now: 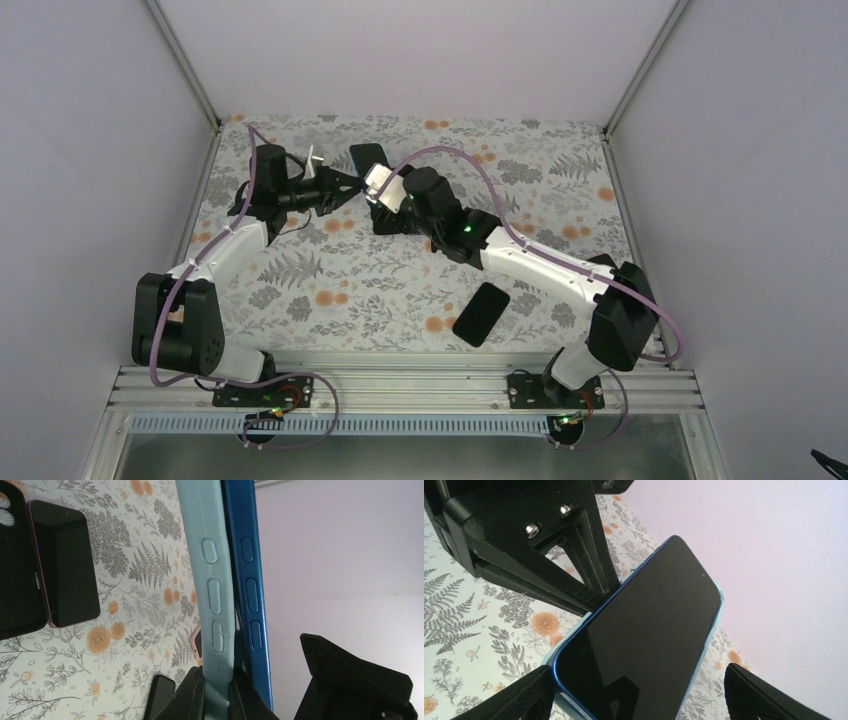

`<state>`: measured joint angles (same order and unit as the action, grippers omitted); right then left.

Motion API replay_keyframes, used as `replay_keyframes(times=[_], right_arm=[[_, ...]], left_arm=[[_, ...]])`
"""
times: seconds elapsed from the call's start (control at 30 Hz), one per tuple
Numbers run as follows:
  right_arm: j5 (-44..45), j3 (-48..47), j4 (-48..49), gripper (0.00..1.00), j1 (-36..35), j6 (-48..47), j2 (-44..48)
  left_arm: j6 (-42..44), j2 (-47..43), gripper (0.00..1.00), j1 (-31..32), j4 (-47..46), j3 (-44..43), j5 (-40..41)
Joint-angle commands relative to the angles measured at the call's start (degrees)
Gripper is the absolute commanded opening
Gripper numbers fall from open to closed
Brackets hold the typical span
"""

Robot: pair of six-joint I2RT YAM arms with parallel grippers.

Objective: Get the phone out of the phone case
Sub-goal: Remove the phone case from the phone.

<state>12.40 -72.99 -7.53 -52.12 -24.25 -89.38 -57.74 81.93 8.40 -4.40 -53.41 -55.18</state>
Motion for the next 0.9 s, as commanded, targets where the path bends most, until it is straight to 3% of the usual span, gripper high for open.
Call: replay_keyframes(times=[0.0, 0.57, 0.67, 0.87], right_arm=[[6.2, 0.7, 5.9, 0.79, -0.6, -3.6, -1.1], [14.9, 7.0, 26.6, 0.67, -1.9, -21.4, -4.2], [16.3, 7.0, 29.0, 0.59, -1.9, -23.4, -5.2], [17.0, 6.7, 30.8, 0.27, -1.9, -23.6, -4.0]], left_arm=[[-1.0, -0.7, 0.02, -0.2, -3.6, -1.5, -1.6], [-2.0, 0.0, 0.02, -0.1, -5.5, -1.4, -3.9], [-1.9, 0.0, 0.02, -0.1, -5.5, -1.3, -4.0], [-1.6, -0.6, 0.02, -0.1, -5.4, -0.6, -3.5]])
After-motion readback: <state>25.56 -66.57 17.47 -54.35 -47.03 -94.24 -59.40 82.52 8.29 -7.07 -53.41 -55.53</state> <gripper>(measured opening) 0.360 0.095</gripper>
